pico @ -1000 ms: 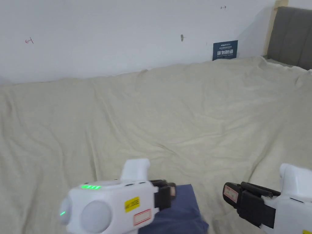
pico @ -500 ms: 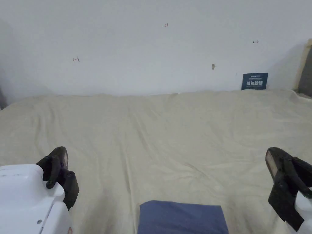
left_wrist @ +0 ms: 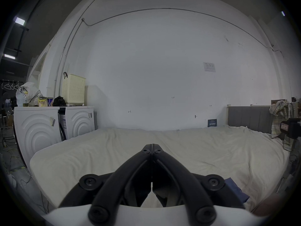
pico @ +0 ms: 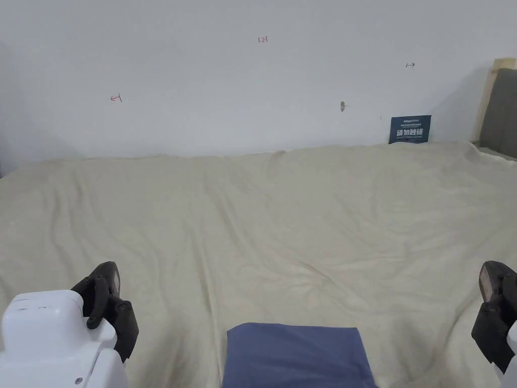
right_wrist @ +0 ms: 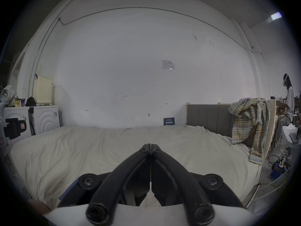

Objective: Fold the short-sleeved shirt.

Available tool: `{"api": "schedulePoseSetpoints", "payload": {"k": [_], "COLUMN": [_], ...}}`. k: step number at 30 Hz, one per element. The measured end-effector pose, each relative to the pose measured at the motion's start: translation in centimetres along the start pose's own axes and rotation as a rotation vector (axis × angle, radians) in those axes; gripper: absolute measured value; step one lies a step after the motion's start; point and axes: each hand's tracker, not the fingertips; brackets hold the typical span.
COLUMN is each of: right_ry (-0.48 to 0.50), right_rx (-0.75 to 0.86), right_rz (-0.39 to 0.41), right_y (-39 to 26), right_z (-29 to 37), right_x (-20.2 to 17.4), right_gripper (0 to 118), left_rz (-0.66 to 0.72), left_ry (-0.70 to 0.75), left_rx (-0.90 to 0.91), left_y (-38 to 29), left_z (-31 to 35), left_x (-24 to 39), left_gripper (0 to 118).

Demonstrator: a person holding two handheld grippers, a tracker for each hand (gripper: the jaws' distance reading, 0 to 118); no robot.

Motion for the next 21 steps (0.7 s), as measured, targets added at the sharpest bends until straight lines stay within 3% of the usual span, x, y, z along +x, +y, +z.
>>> {"api": "schedulePoseSetpoints", "payload": {"k": [4,7,8,11,12,13,16,17,18,20,21], "right_ry": [0.097,0.309,0.362,0.573,0.594,0.561,0.445,0.447,0.473,0.467,0.465], "right_rx": [0.012,-0.098,-0.201,-0.877,-1.040,-1.070,-1.193,-1.271,-1.334,-1.261,-1.320], "right_rz": [-0.008,0.055,0.090,0.162,0.152,0.172,0.378,0.401,0.371,0.358,0.404], "right_y": [3.1,5.7,6.0,2.2,-1.1,-3.3,-8.7,-11.4,-12.8,-12.0,-12.0], "right_z": [-0.8,-3.9,-5.6,-12.8,-14.5,-15.5,-17.3,-17.6,-18.0,-18.7,-19.0], "right_x": [0.1,-1.0,-1.7,-4.2,-4.7,-5.0,-6.2,-6.2,-6.3,-6.8,-7.2], "right_gripper": [0,0,0,0,0,0,0,0,0,0,0], "left_rz": [-0.014,0.048,0.082,0.257,0.303,0.312,0.351,0.369,0.407,0.480,0.523], "left_ry": [-0.030,-0.164,-0.222,-0.356,-0.383,-0.379,-0.373,-0.381,-0.398,-0.445,-0.488], "left_rx": [-0.015,-0.183,-0.286,-0.566,-0.620,-0.612,-0.694,-0.721,-0.747,-0.815,-0.856], "left_y": [2.1,4.4,4.6,2.9,1.6,0.5,-2.5,-3.4,-4.4,-6.1,-7.0], "left_z": [-0.6,-2.5,-3.5,-5.8,-6.0,-6.1,-6.5,-6.9,-7.3,-9.1,-10.2], "left_x": [-0.8,-2.3,-2.8,-4.3,-4.4,-4.6,-4.7,-4.8,-4.8,-5.2,-5.3], "left_gripper": [0,0,0,0,0,0,0,0,0,0,4]}}
